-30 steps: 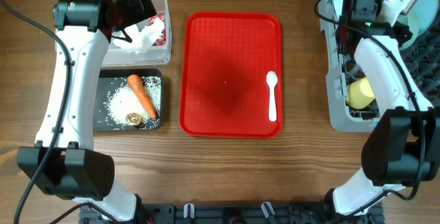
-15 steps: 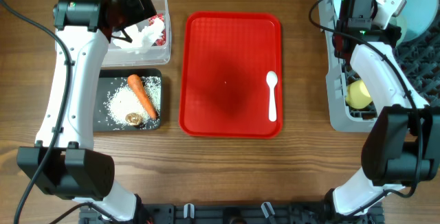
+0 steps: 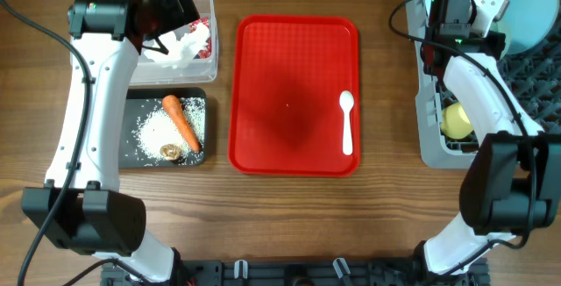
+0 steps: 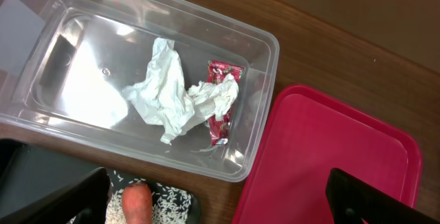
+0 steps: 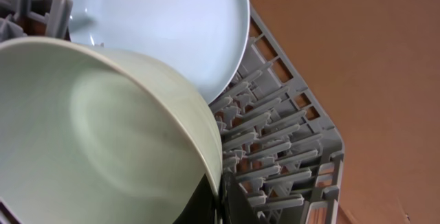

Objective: Sort waste into correct bins and load items into the dishwasher rack
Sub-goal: 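Carry the bowl to the dish rack and lower it in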

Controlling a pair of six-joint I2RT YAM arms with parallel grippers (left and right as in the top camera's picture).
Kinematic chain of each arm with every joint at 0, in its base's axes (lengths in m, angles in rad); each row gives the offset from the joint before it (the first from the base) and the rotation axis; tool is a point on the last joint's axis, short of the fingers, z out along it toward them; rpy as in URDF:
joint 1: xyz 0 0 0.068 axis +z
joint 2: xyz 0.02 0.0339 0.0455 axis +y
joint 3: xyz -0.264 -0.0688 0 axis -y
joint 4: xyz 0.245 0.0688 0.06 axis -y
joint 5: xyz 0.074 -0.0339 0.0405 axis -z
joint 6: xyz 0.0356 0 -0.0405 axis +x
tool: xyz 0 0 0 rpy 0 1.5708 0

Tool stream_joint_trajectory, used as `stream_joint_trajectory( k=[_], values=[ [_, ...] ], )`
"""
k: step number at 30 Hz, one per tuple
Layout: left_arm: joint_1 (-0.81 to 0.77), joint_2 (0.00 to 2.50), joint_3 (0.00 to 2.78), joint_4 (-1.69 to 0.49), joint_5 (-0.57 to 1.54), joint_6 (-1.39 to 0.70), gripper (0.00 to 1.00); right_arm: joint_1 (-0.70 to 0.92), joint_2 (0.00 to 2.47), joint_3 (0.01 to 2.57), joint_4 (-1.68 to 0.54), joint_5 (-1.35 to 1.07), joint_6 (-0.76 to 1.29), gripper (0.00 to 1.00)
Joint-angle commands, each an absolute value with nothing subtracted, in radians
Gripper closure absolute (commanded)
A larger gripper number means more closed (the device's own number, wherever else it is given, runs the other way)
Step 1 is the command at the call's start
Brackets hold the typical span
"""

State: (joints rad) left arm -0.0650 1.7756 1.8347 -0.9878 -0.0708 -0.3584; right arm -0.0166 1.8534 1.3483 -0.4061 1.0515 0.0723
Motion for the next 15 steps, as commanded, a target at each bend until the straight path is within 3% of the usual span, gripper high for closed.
stream_joint_trajectory(
  k=[1,15],
  values=[
    [-0.062,1.779,1.833,-0.985,-0.080,-0.375,0.00,-0.013,1.898,1.331,-0.407,1.069,0.053,0.96],
    [-0.062,1.778,1.833,-0.985,-0.080,-0.375,0.00,-0.013,1.927,1.331,-0.389,1.163,0.015,0.95]
  ],
)
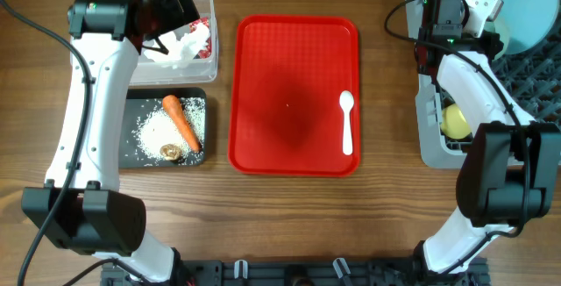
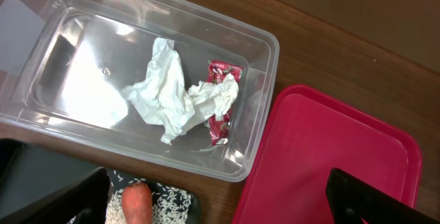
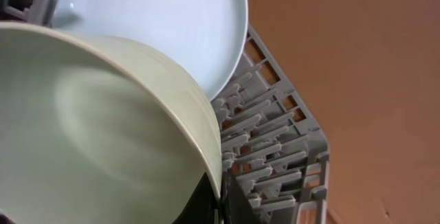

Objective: Sort waste into correct bins and load items into the dishwasher rack
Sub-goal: 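Carry the bowl to the dish rack and lower it in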

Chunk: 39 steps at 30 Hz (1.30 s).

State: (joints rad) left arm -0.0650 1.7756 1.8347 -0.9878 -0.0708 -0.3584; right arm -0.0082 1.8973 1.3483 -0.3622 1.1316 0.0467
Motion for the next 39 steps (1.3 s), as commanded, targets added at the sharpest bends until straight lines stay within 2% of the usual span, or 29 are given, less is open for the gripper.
stream_joint_trajectory(
  k=[1,8,17,18,19,24,28,39],
  values=[
    [-0.062,1.779,1.833,-0.985,-0.080,-0.375,0.00,-0.010,1.927,1.331,-0.409,1.155,0.015,0.96],
    [-0.062,1.779,1.833,-0.985,-0.080,-0.375,0.00,0.032,1.927,1.331,-0.453,1.011,-0.051,0.96],
    [-0.062,1.778,1.833,-0.985,-0.080,-0.375,0.00,0.108,1.927,1.331,-0.517,1.007,-0.064,0.95],
    [-0.062,1.779,1.833,-0.985,-0.080,-0.375,0.00,0.113,1.927,1.331,-0.521,1.007,-0.064,0.81],
    [-0.062,1.779,1.833,-0.985,-0.080,-0.375,0.00,0.119,1.927,1.331,-0.525,1.005,-0.064,0.62],
    [-0.062,1.778,1.833,-0.985,-0.080,-0.375,0.00,0.134,1.926,1.331,-0.528,1.000,-0.065,0.22],
    [-0.062,1.778,1.833,-0.985,-0.080,-0.375,0.00,0.134,1.926,1.331,-0.526,1.000,-0.069,0.16],
    [-0.062,1.779,1.833,-0.985,-0.080,-0.375,0.00,0.137,1.817,1.351,-0.425,0.822,-0.076,0.11]
  ],
)
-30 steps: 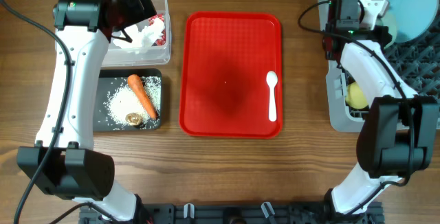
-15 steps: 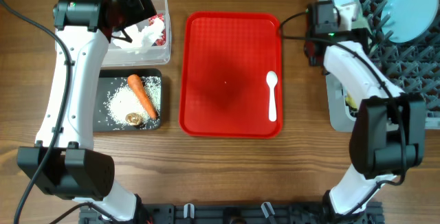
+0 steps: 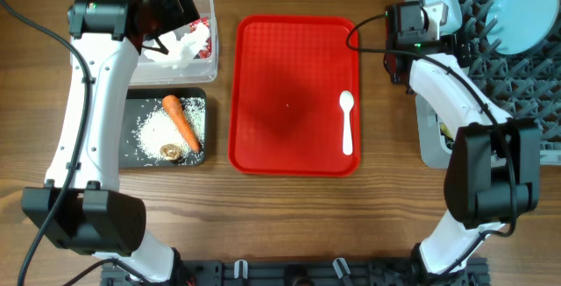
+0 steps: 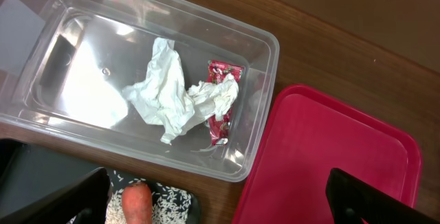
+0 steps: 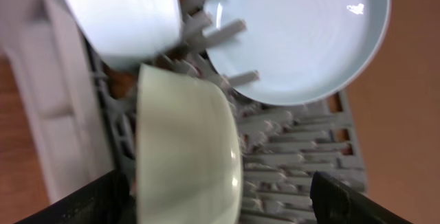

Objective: Sort waste into correct bins and load items into the dishwasher rack
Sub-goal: 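Carry the bowl to the dish rack and lower it in, then move the right gripper back to the white spoon on the red tray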

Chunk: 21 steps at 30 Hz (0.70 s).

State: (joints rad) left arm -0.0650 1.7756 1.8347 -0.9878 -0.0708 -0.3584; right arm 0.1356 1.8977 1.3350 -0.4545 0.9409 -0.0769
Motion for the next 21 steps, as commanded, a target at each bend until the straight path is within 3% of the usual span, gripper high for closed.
stream_joint_trajectory(
  k=[1,15,21],
  values=[
    [-0.062,1.779,1.833,-0.985,-0.080,-0.375,0.00,0.137,1.800,1.351,-0.419,0.780,-0.076,0.10],
    [-0.062,1.779,1.833,-0.985,-0.080,-0.375,0.00,0.137,1.730,1.351,-0.446,0.078,-0.018,0.10],
    [-0.062,1.779,1.833,-0.985,-0.080,-0.375,0.00,0.138,1.669,1.351,-0.478,-0.385,0.103,0.27]
  ],
)
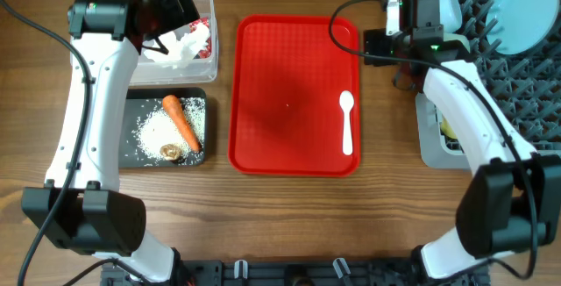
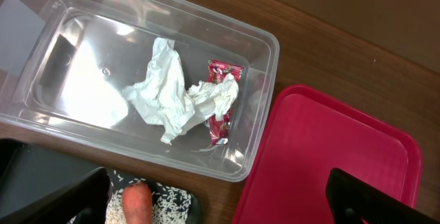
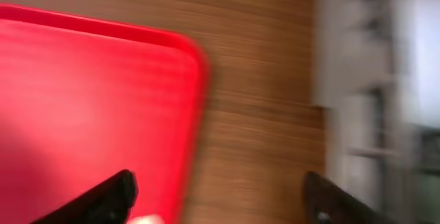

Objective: Sort waste into correct bins and load items into the dishwasher rack
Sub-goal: 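Move the right gripper back to the white spoon on the red tray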

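Note:
A white spoon (image 1: 347,124) lies on the right side of the red tray (image 1: 294,93). My right gripper (image 3: 216,203) hangs open and empty over the bare wood between the tray's far right corner (image 3: 185,52) and the grey dish rack (image 1: 517,58); this view is blurred. A pale blue plate and a white cup (image 1: 443,5) stand in the rack. My left gripper (image 2: 216,203) is open above the clear bin (image 2: 265,45), which holds crumpled tissue (image 2: 165,97) and a red wrapper (image 2: 221,100).
A black tray (image 1: 140,150) below the clear bin holds rice, a carrot (image 1: 181,121) and a small brown scrap. Something yellow (image 1: 449,128) sits in the rack's cutlery compartment. The right arm's cable loops over the tray's far right corner.
My right gripper has left the rack, where it faced the pale green bowl and the plate, and is now left of it by the tray's far right corner. The left arm has not moved.
My right gripper was first pressed close to a pale green bowl beside the blue plate in the rack, and stayed so half a second later. Then it was open and drawn back, the bowl standing in the rack. Now it hangs beside the tray. The left gripper stayed open over the clear bin.

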Controlling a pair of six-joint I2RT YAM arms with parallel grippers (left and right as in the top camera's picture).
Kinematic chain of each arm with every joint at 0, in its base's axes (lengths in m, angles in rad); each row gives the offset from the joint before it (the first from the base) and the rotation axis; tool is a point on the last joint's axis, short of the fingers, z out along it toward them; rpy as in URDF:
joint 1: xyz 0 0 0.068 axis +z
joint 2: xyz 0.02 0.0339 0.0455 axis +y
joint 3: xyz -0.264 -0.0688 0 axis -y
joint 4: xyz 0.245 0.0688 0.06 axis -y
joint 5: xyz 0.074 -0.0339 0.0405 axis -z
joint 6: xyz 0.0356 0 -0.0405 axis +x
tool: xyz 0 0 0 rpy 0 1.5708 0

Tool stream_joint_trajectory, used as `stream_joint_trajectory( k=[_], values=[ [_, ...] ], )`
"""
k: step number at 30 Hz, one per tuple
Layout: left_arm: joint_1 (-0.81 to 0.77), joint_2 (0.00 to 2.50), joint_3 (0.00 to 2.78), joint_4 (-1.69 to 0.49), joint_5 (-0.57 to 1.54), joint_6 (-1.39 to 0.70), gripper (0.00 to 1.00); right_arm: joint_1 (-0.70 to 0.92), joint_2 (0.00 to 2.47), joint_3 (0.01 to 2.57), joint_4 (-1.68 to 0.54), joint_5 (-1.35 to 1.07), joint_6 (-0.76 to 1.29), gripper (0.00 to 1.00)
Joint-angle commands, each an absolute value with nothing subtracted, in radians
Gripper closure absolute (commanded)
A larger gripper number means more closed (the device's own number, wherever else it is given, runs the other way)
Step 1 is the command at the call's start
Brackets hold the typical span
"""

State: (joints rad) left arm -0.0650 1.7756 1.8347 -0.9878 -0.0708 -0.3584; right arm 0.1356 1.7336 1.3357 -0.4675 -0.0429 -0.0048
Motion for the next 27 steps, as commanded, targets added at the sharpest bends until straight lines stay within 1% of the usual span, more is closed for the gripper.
stream_joint_trajectory(
  k=[1,2,5,7,8,10,15,17,21,27],
  values=[
    [-0.062,1.778,1.833,-0.985,-0.080,-0.375,0.00,0.141,1.669,1.351,-0.488,-0.417,0.115,0.28],
    [-0.062,1.779,1.833,-0.985,-0.080,-0.375,0.00,0.147,1.669,1.351,-0.510,-0.448,0.123,0.29],
    [-0.062,1.779,1.833,-0.985,-0.080,-0.375,0.00,0.188,1.671,1.351,-0.609,-0.441,0.142,0.29],
    [-0.062,1.778,1.833,-0.985,-0.080,-0.375,0.00,0.230,1.676,1.351,-0.696,-0.369,0.187,0.29],
    [-0.062,1.778,1.833,-0.985,-0.080,-0.375,0.00,0.265,1.682,1.350,-0.750,-0.276,0.224,0.28],
    [-0.062,1.779,1.833,-0.985,-0.080,-0.375,0.00,0.312,1.705,1.349,-0.798,-0.192,0.240,0.28],
    [-0.062,1.779,1.833,-0.985,-0.080,-0.375,0.00,0.356,1.775,1.348,-0.839,-0.108,0.240,0.29],
    [-0.062,1.779,1.833,-0.985,-0.080,-0.375,0.00,0.356,1.807,1.348,-0.860,-0.079,0.242,0.34],
    [-0.062,1.779,1.833,-0.985,-0.080,-0.375,0.00,0.356,1.847,1.348,-0.916,-0.015,0.298,0.37],
    [-0.062,1.779,1.833,-0.985,-0.080,-0.375,0.00,0.356,1.859,1.306,-0.883,-0.019,0.317,0.42]
  ],
)
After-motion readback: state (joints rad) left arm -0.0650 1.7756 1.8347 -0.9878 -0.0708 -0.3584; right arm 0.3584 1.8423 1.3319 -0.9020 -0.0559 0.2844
